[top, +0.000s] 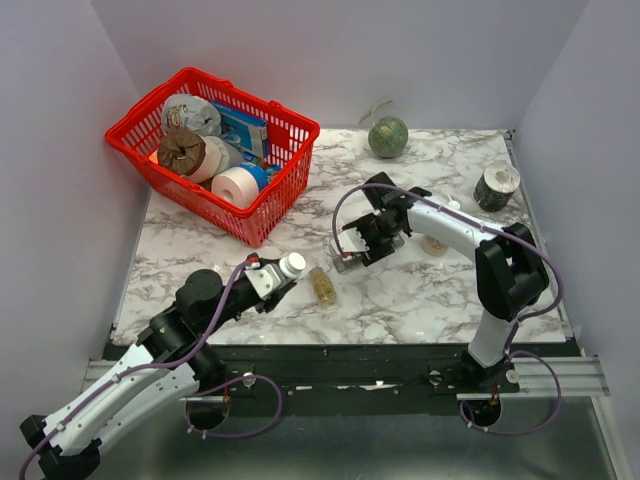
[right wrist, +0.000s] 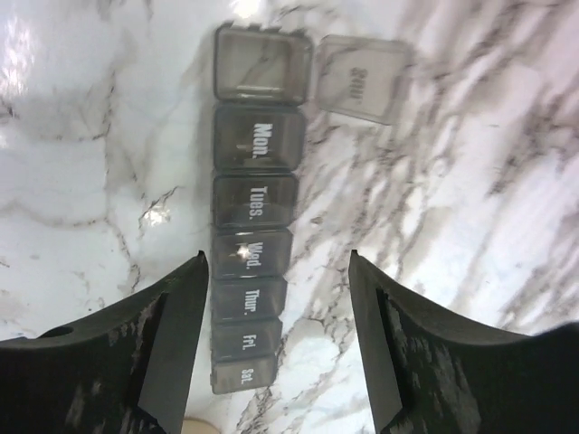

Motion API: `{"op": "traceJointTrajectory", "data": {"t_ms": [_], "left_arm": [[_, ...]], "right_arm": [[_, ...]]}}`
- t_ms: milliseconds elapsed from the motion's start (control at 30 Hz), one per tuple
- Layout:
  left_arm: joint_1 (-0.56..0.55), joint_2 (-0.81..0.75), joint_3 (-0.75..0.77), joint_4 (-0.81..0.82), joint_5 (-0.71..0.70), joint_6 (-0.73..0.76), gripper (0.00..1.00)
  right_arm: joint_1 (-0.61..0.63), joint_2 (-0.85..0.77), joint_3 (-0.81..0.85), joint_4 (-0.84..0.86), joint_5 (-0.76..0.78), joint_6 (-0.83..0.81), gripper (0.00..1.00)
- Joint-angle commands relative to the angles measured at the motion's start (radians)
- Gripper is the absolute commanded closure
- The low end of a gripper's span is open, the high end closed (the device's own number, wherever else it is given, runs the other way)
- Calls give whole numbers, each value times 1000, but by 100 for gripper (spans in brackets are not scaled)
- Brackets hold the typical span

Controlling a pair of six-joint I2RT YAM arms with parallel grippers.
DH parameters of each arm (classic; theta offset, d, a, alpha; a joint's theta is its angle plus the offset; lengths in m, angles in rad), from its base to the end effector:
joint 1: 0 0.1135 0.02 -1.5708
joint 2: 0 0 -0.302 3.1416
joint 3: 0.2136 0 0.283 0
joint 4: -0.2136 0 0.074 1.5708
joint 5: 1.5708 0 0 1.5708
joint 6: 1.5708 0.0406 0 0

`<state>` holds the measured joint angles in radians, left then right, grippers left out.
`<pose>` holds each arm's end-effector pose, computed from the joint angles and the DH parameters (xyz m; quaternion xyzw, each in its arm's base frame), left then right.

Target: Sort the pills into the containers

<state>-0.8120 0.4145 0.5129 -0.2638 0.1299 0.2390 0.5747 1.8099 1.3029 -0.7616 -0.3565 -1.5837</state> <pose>0.0826 -0.0948 0.3032 0.4183 0.6377 -0.2298 0.6046 0.3245 0.2270 0.2181 -0.8703 0.4357 0.0818 0.2144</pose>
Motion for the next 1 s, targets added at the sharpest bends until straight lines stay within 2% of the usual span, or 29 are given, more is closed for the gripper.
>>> {"op": "traceJointTrajectory", "data": {"t_ms": [0, 67, 133, 200, 300, 367, 400, 500, 733, 967], "left_arm": [[-3, 1, 24, 26, -26, -6, 100], [-3, -11, 35, 23, -45, -13, 100], [-3, -29, 42, 34, -68, -23, 100], [-3, -40, 42, 46, -87, -27, 100], [-3, -46, 41, 55, -122, -26, 100], [-3, -43, 45, 51, -145, -26, 100], [-3, -43, 47, 48, -148, -24, 100], [-3, -49, 53, 34, -167, -27, 100], [-1, -94, 36, 32, -194, -40, 100], [-1, -129, 38, 31, -233, -37, 100]], "right_arm": [[-4, -99, 48, -22, -157, 168, 29], [-3, -151, 44, -62, -293, 256, 33], [11, -181, 16, -103, -433, 287, 42], [63, -233, -85, -62, -456, 321, 48], [186, -265, -230, 54, -400, 329, 52], [262, -238, -257, 96, -316, 323, 56], [277, -216, -239, 94, -302, 324, 64], [310, -127, -192, 73, -268, 329, 79], [358, -9, -151, 220, -122, 381, 80], [358, 66, -16, 379, -24, 549, 80]]}}
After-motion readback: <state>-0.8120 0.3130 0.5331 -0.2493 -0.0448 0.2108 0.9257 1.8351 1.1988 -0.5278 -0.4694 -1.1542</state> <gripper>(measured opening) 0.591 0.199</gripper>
